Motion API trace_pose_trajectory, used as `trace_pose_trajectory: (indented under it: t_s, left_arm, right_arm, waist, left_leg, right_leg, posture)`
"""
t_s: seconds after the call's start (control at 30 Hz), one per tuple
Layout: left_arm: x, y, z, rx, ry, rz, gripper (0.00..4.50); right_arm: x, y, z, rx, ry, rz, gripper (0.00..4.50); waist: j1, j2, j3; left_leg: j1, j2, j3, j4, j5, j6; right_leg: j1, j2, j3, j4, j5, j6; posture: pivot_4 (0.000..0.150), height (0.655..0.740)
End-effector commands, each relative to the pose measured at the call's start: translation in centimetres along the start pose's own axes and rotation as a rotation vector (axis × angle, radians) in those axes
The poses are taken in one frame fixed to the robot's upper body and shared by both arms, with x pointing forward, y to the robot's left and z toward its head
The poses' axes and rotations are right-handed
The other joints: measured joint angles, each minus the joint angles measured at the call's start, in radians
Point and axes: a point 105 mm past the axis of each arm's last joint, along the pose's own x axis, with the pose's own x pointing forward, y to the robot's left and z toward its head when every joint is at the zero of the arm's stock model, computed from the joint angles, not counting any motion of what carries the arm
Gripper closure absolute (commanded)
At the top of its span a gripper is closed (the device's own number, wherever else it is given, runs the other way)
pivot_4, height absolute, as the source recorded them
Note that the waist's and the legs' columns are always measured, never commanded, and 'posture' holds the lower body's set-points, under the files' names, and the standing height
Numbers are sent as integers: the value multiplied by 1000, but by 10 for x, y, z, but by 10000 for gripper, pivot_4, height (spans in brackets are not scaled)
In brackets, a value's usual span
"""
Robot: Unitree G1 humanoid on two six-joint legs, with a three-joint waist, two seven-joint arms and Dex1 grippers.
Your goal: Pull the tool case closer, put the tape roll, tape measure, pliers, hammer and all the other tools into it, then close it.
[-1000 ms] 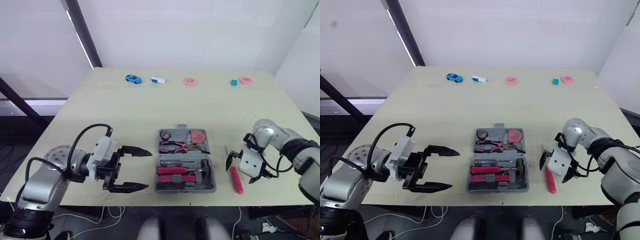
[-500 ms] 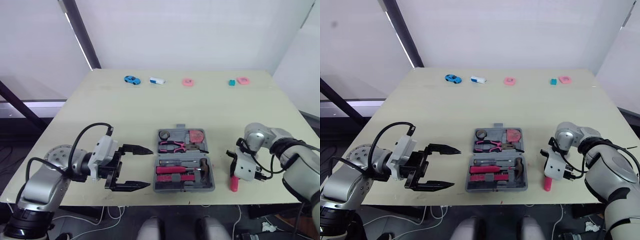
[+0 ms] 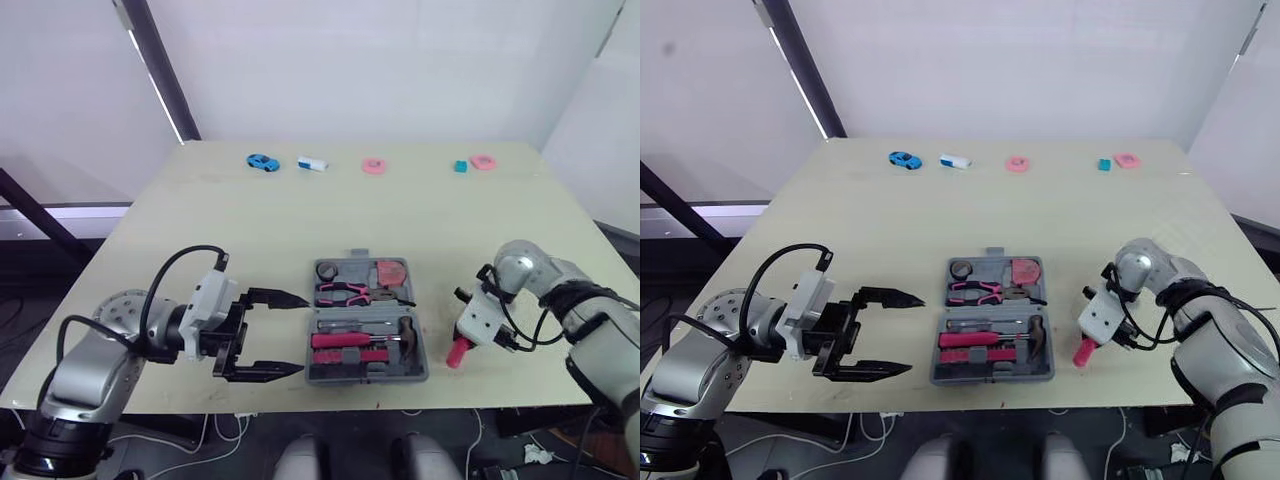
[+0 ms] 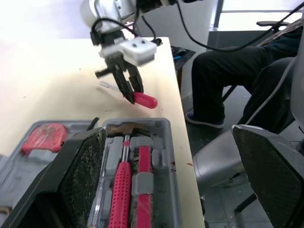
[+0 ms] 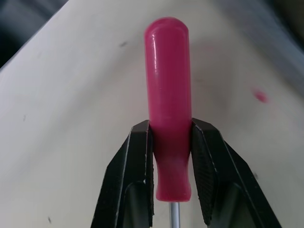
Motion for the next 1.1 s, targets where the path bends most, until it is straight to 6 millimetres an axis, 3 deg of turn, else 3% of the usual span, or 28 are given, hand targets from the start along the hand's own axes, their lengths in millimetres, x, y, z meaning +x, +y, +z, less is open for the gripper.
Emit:
trace_pose_trajectory:
  t_s: [0.03,0.27,0.5,0.63,0.7,0.93,1.1]
  left_arm:
    - [-1,0,7,34,-18,7,0]
    - [1,1,7,28,-31,7,0]
    - [2,4,9,27,-43,-3,0]
    - [2,6,11,23,-57,3,0]
    - [3,8,11,22,-63,5,0]
    - [5,10,12,26,-73,-9,0]
    - [4,11,12,26,-69,-10,0]
  right_arm:
    - [-21,-2,6,208,-105,-134,39328]
    - [-33,11,1,667,-179,-414,39328]
    - [-29,12,10,1087,-210,-649,39328]
    - [-28,10,5,1399,-208,-828,39328]
    - [-15,16,5,1535,-191,-838,39328]
    - [-2,14,-18,1774,-118,-979,39328]
    - [-4,2,-24,1820,-165,-1082,39328]
  waist:
    - [1,0,0]
    - [-5,0,0]
    - [0,-1,0]
    - [-4,-2,0]
    - [-2,-2,0]
    - [-2,-3,-1]
    - [-6,-6,-2]
  left_leg:
    - [0,0,0,0,0,0]
    - [0,0,1,0,0,0]
    - [-2,0,2,-1,0,0]
    - [-3,0,2,-1,0,0]
    - [-3,0,2,-1,0,0]
    - [-17,-1,0,1,0,0]
    - [-17,-1,-1,1,0,0]
  right_leg:
    - [0,0,0,0,0,0]
    - [-1,0,1,-1,0,0]
    - [-3,0,1,-1,0,0]
    - [-5,0,1,-1,0,1]
    - [-5,0,1,-1,0,1]
    - [-16,0,0,-1,1,2]
    - [-16,1,0,-1,2,3]
  posture:
    - [1500,7395]
    - [1500,7395]
    - [1500,7395]
    - [1500,7395]
    - [1500,7395]
    - [1500,7395]
    - [1500,7395]
